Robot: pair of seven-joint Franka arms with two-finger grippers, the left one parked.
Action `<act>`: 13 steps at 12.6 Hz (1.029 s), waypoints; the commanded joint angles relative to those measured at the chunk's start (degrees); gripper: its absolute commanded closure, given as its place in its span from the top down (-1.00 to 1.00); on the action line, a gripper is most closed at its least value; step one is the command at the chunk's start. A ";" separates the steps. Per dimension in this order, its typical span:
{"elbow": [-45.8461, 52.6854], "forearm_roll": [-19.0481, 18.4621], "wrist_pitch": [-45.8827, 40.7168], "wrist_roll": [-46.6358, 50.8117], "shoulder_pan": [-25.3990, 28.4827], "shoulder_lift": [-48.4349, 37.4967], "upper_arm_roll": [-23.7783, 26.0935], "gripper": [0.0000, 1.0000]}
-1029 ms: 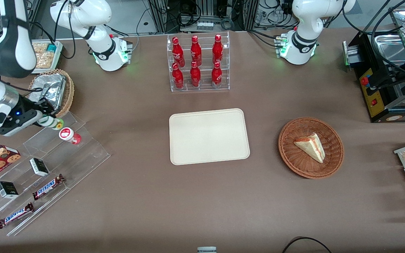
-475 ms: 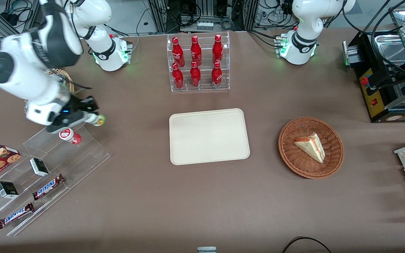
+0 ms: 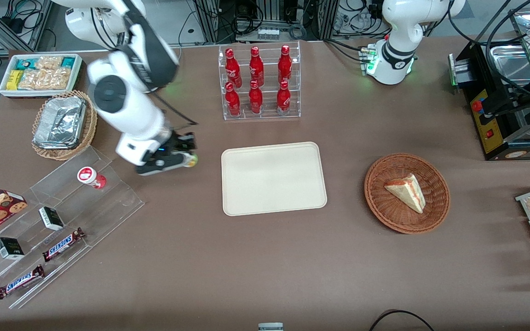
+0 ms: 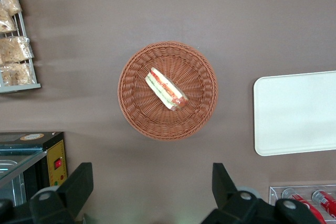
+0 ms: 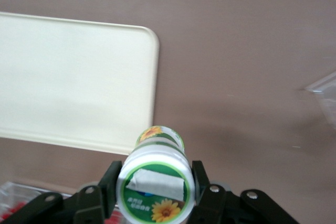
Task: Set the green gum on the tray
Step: 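Carry the green gum jar with the right gripper over the cream tray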
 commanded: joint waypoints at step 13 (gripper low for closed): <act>17.70 -15.23 18.70 36.48 20.69 30.36 -1.02 -1.00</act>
